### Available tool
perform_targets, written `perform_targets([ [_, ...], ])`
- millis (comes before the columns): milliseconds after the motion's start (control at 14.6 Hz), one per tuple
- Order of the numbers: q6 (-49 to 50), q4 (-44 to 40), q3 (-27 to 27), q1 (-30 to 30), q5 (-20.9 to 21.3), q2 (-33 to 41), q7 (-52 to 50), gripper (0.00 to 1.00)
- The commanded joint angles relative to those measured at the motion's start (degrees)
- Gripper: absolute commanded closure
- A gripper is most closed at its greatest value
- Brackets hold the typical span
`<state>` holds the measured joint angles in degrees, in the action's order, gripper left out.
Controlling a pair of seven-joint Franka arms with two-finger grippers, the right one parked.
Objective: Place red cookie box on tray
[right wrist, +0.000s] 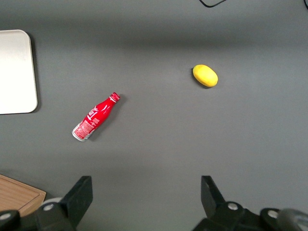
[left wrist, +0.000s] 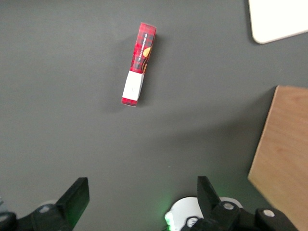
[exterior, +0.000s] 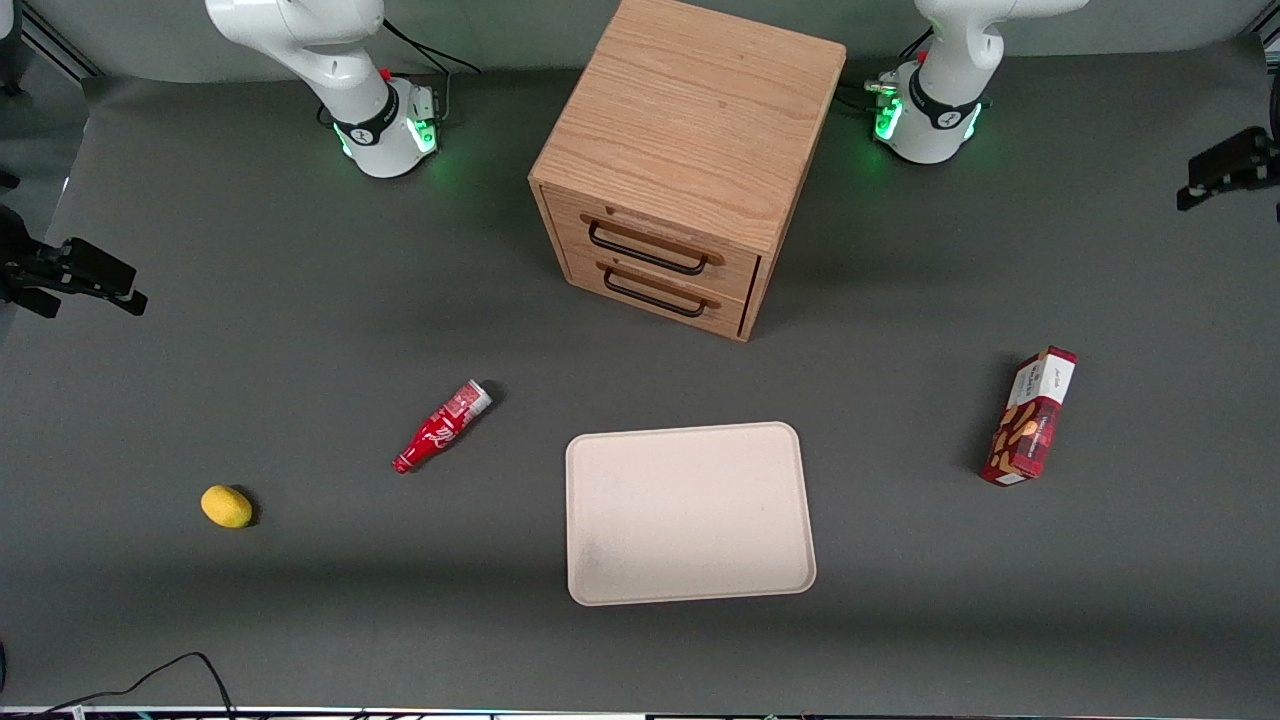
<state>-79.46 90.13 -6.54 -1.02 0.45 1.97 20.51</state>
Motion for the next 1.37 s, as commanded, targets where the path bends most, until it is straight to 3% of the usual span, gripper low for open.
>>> perform_targets([
  [0, -1.4, -3.0, -1.4, -0.4, -0.2, -8.0, 9.1, 0.0],
  [412, -15.0, 1.4, -1.7, -0.6, -3.6, -20.4, 16.1, 0.0],
  [824, -37.1, 17.6, -1.2, -0.3, -5.7, -20.9, 16.1, 0.0],
  [1305, -56.4, 26.6, 1.0, -0.2, -6.1, -24.6, 16.1, 0.0],
])
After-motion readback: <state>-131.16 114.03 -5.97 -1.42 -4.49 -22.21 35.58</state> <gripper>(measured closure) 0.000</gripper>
